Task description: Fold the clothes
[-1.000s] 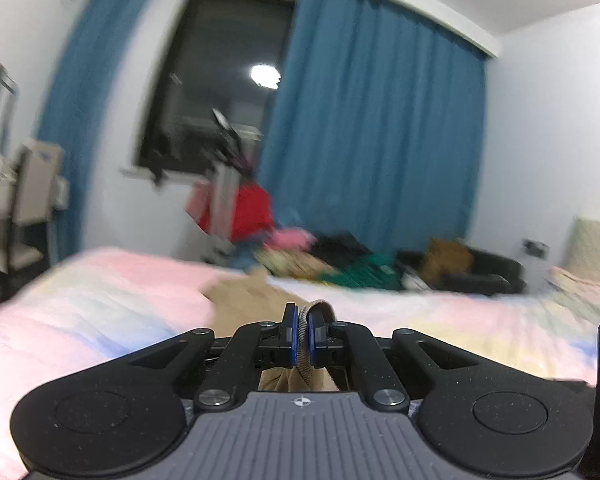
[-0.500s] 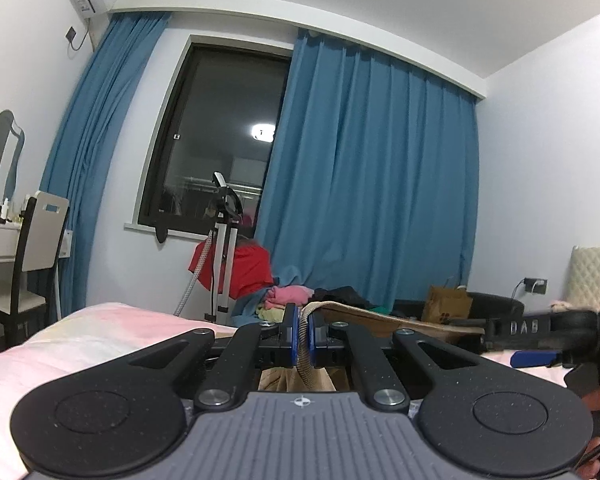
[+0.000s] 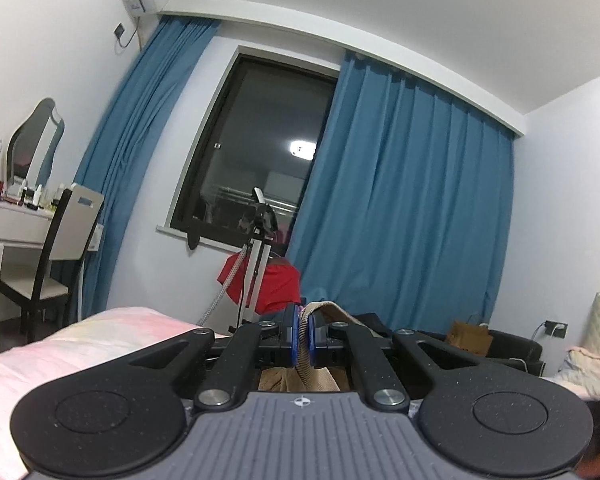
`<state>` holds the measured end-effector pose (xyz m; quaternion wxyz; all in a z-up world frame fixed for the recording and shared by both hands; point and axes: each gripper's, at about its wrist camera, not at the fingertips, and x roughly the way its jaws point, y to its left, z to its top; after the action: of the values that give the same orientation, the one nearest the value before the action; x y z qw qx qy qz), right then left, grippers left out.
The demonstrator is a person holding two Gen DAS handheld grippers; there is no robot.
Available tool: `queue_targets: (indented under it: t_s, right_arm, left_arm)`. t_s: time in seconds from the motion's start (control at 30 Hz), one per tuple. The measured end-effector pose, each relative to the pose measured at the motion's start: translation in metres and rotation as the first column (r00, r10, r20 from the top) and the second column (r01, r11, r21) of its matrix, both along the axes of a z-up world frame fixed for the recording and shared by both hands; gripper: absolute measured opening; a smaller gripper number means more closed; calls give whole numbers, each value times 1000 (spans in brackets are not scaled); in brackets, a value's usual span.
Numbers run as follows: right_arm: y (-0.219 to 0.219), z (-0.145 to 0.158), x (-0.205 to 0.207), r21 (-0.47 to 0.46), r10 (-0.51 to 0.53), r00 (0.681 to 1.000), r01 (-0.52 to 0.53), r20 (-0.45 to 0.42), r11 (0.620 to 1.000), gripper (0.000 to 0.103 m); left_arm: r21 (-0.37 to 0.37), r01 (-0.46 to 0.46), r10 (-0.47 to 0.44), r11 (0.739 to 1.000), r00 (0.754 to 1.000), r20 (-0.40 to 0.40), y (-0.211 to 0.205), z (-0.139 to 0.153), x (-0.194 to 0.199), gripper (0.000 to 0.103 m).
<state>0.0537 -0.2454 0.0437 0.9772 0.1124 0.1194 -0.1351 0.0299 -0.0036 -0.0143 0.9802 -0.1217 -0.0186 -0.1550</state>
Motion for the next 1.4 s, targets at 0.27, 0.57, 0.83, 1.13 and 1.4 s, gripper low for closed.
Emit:
queue_targets:
  t_s: [0.27,0.57,0.83,1.13,1.4]
  right_arm:
    - [16,-40,33,49,135,966,-128,-218,991,64]
    - [41,-48,37,30,205,952,-204,-225,979,8]
    - [16,-13,1,22,115,993,-116,39,993,8]
    - [10,-4,-8,33,100,991,-103,91,994,8]
    - [7,-7,-2,-2,59,997,-59,55,998,9]
  left_arm:
    - [2,22,-22,1000,1000,-19,1,5,4,5]
    - [51,6,-2,999,996,-84,-5,1,14,6]
    - [207,44,9,977,969,-247,-22,-21,31,11]
    - [434,171,20,885,916,-401,-53,-61,42,36]
    - [422,13,172,906,902,-396,-38,-61,63,44]
